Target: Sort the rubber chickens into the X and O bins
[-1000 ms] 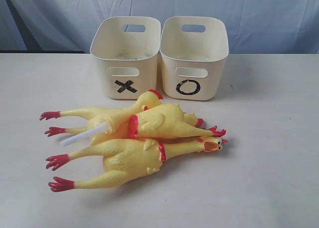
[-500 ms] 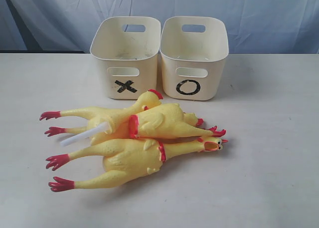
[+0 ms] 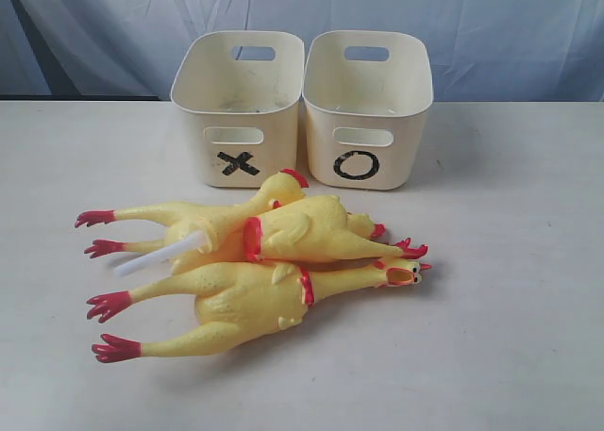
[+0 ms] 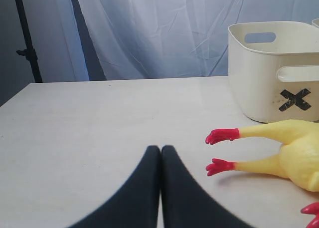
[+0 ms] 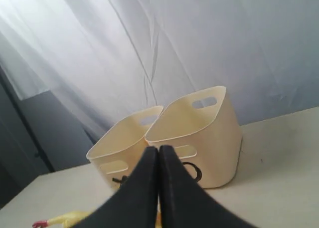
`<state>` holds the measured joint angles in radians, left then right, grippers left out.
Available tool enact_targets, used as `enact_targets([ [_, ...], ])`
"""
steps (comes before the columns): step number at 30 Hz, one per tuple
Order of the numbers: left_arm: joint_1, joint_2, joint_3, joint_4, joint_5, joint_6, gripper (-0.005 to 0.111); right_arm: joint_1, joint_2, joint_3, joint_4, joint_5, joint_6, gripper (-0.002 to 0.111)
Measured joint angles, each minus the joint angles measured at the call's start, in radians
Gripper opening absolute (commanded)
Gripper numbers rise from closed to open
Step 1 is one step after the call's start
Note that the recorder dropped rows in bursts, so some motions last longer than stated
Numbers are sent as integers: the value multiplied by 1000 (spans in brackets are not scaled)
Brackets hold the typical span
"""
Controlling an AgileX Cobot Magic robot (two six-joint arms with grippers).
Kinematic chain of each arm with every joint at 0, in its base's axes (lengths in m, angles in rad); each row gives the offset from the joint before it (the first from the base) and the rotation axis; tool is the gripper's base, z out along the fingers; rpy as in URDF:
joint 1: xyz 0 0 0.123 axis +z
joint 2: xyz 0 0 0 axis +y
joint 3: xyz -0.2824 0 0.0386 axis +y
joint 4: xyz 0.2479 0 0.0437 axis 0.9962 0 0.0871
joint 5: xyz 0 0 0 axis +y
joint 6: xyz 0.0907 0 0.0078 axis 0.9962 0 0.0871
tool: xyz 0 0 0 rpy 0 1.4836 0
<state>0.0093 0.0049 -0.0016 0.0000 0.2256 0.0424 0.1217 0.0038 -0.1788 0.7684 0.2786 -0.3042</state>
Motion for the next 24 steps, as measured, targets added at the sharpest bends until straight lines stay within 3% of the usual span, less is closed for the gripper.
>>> enact_targets([
  [4,0,0,0,0,0,0,0,0,7,-39,17,119,-50,0],
  [17,0,0,0,0,-4,-2,0,0,41,-41,47,129,-115,0],
  [24,0,0,0,-305,-139,-42,0,0,41,-41,49,129,-117,0],
])
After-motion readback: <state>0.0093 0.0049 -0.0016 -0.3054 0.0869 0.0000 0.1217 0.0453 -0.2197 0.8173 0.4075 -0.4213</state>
